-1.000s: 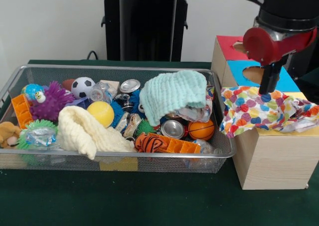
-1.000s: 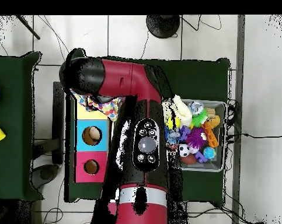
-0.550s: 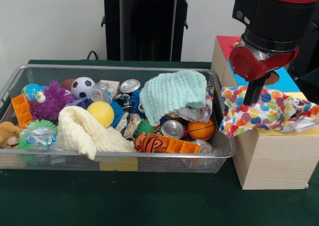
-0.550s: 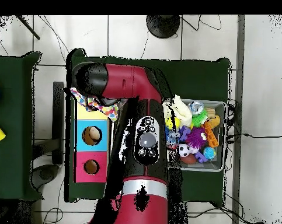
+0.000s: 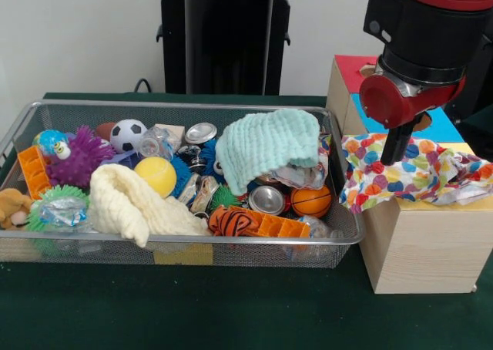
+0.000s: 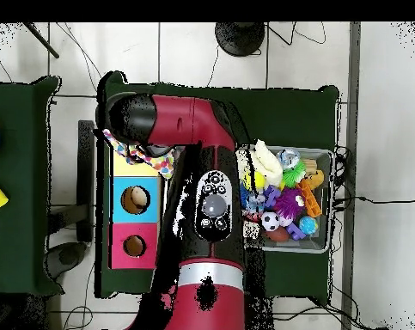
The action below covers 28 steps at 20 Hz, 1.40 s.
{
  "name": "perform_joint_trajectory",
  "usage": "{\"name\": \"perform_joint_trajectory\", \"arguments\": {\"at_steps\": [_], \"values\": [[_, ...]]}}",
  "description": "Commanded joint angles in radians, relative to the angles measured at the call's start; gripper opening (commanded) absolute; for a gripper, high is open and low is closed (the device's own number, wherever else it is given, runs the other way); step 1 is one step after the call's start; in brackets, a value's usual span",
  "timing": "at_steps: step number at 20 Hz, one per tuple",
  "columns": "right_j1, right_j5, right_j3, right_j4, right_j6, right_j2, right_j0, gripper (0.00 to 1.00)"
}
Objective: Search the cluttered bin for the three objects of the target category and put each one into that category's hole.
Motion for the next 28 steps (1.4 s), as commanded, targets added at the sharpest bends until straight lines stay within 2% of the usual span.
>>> {"name": "perform_joint_trajectory", "arguments": {"at_steps": [1, 10, 28], "values": [[0.008, -0.049, 0.105, 0.005, 0.179, 0.073, -0.002, 0.00], [0.010, -0.101, 0.158, 0.003, 0.160, 0.091, -0.009, 0.00], [0.017, -0.144, 0.225, 0.029, 0.203, 0.100, 0.005, 0.00]]}}
